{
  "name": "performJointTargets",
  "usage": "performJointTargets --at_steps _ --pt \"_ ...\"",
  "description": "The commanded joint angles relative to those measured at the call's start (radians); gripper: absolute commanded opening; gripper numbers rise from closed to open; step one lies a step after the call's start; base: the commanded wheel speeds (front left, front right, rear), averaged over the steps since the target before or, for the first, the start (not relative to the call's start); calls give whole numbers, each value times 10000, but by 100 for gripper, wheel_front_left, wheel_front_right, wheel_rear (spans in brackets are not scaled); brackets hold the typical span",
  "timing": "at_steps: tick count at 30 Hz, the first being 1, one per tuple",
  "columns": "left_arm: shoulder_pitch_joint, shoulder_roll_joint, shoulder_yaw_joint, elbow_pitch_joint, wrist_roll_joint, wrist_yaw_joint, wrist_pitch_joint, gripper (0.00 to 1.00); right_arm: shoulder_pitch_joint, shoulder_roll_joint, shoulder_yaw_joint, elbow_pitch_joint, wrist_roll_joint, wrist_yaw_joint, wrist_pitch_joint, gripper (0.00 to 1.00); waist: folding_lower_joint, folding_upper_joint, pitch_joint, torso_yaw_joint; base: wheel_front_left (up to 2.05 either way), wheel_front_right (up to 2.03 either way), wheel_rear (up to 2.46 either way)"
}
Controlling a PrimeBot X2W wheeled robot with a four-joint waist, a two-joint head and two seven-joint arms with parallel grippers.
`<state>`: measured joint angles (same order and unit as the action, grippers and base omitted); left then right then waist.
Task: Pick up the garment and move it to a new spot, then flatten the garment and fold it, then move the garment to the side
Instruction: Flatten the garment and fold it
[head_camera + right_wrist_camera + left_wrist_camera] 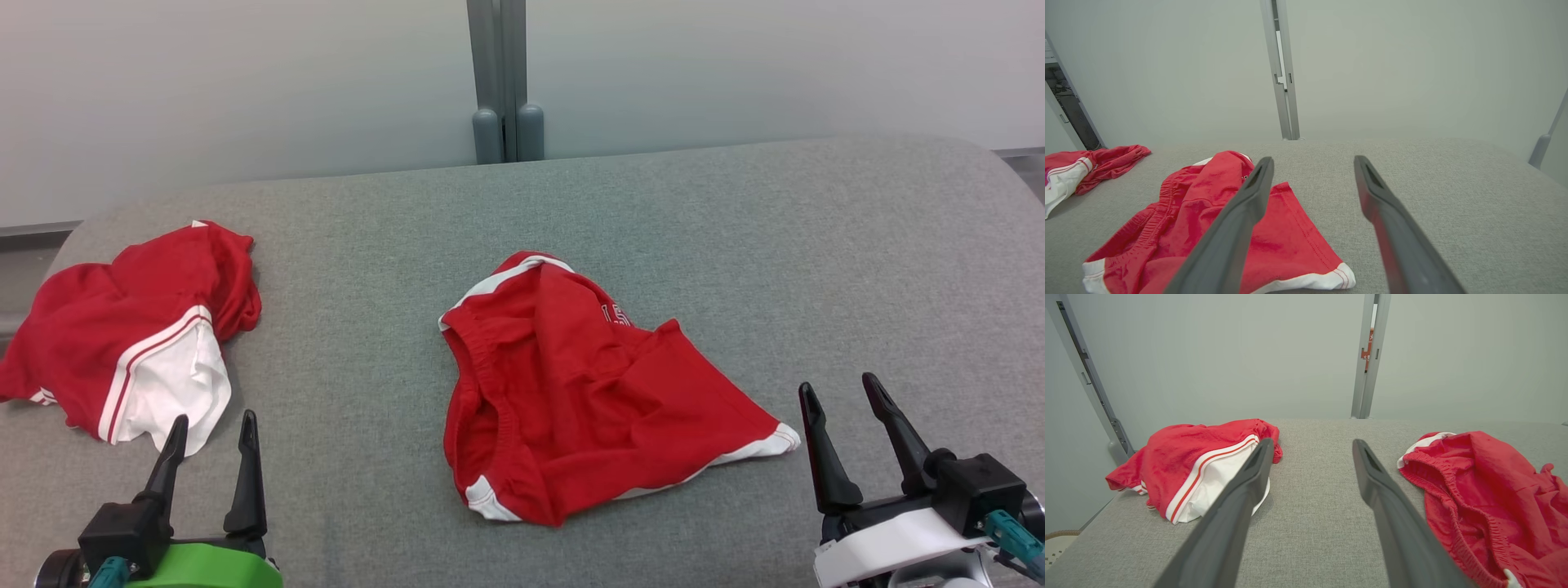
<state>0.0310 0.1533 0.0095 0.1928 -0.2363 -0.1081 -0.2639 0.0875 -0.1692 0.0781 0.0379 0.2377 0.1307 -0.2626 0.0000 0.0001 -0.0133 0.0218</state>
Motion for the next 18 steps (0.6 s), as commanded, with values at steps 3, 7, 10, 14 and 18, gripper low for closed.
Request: performJointTargets --at_steps 3,7,10,14,18 --pt "154 79 -12 -59 -56 52 22 100 68 25 7 15 -79 1 -32 100 0 -1 -17 47 0 0 0" --pt "166 99 -36 -44 -81 84 24 100 50 22 39 41 -86 1 -32 100 0 -1 -28 88 0 0 0" --pt "173 105 -43 -61 -96 116 23 100 52 18 48 65 -73 1 -32 100 0 -1 -31 103 0 0 0" --pt "176 133 -38 -72 -152 132 21 100 9 5 94 110 -54 1 -33 100 0 -1 -21 99 0 0 0" --pt "183 157 -40 -47 -187 149 19 100 -27 0 101 153 -35 1 -33 100 0 -1 -15 74 0 0 0"
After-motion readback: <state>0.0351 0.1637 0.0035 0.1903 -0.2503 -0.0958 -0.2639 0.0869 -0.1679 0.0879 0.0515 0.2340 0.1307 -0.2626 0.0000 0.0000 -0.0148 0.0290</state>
